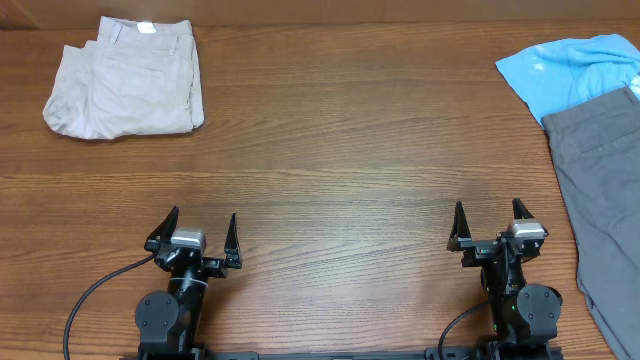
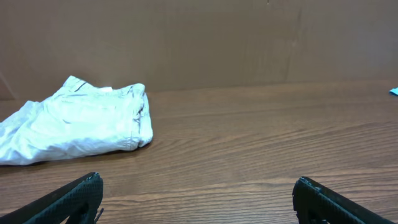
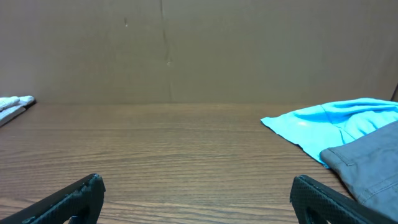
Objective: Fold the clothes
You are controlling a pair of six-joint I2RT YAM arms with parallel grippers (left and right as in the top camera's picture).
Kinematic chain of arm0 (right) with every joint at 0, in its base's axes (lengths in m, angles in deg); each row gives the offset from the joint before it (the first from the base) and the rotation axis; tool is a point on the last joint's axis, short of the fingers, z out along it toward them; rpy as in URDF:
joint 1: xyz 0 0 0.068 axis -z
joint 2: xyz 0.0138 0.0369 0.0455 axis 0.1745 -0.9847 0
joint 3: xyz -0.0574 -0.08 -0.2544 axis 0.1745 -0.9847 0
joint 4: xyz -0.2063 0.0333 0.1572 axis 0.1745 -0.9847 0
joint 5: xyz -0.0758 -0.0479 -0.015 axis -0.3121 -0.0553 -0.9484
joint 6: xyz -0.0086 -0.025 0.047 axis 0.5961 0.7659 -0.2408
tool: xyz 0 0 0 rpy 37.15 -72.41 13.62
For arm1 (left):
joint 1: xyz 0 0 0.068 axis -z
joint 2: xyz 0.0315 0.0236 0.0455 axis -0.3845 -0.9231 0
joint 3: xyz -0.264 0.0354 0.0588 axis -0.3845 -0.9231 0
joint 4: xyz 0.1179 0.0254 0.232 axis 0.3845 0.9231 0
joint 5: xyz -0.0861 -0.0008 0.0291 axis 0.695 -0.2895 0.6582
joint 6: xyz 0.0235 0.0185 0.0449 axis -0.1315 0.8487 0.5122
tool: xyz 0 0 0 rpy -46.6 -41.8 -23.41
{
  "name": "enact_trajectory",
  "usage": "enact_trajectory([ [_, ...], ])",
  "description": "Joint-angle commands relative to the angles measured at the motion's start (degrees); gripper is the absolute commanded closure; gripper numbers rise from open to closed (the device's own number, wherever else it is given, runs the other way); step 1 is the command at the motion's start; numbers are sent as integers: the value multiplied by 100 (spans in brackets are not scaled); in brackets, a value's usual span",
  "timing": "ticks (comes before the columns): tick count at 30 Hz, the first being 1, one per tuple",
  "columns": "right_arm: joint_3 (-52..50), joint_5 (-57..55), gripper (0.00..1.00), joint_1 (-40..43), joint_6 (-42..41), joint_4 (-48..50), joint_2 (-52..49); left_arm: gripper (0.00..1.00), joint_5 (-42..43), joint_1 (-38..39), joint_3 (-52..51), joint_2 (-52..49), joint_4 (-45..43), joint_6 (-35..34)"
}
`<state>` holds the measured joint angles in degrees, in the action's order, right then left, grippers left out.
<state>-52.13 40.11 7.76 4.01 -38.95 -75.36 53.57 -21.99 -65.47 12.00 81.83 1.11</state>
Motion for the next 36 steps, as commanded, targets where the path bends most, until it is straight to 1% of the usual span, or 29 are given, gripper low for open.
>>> enact_trajectory([
  [1, -59, -7, 0, 22, 24, 37, 68, 0, 44, -24, -24, 66, 0, 109],
  [31, -59, -22, 0, 22, 24, 39, 68, 0, 44, -24, -24, 66, 0, 109],
  [36, -59, 380, 0, 11, 17, 59, 68, 0, 44, -24, -24, 66, 0, 109],
])
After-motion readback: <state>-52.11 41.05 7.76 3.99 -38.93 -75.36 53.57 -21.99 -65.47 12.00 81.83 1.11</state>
